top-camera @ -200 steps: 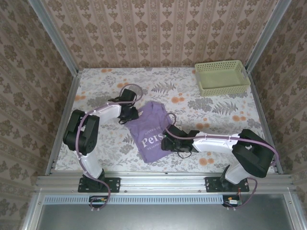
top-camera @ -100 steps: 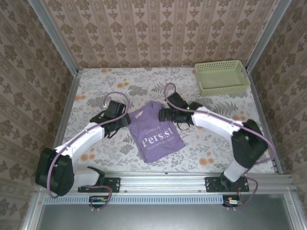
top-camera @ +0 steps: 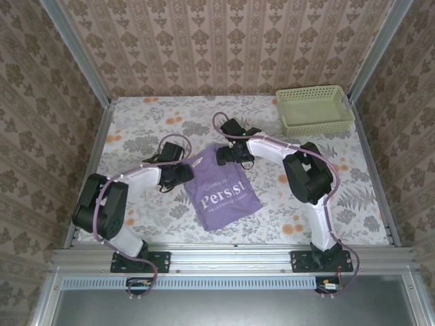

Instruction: Fold the inside-out t-shirt

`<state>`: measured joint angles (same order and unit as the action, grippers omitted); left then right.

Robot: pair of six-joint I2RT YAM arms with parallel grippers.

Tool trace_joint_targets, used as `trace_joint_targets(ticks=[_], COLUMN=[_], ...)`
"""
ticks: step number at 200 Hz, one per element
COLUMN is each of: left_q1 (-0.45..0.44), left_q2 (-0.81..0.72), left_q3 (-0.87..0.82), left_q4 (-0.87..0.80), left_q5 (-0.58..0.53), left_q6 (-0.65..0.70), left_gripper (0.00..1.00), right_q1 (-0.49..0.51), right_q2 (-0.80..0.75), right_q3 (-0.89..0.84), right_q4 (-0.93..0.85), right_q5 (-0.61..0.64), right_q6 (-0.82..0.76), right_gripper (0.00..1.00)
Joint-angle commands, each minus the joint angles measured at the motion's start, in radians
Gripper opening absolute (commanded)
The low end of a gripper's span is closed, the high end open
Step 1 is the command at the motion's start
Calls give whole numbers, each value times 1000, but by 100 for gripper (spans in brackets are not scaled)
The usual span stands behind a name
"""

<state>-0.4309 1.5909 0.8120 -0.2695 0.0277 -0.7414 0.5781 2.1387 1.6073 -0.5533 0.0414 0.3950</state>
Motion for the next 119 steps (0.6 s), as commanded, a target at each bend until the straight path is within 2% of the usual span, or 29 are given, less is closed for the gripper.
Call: trace_joint_targets(ticks=[1,31,55,83,87,107,119], left_q1=[-3,-8,-18,-18,-47,-75,-91], left_q2=[58,139,210,279,285,300,302], left_q3=[53,103,150,186,191,216,227], left_q4=[29,29,16,28,29,24,15], left_q5=[36,50,35,65,69,70,54], left_q6=[-12,3,20,29,31,37,40], left_gripper=[62,60,58,54,53,50,48], right_q1=[-5,-7,-5,16,22,44,66], right_q2=[68,144,155,110,102,43,-4], right_q3=[85,146,140,50,34,-58,-131], right_q4=[-66,-111,-107,-29,-17,63,119], right_q5=[-27,-54,-99,-146,-153,-167,-134], right_q6=[-45,-30,1,35,42,91,157], right_gripper=[89,83,72,57,55,45,37])
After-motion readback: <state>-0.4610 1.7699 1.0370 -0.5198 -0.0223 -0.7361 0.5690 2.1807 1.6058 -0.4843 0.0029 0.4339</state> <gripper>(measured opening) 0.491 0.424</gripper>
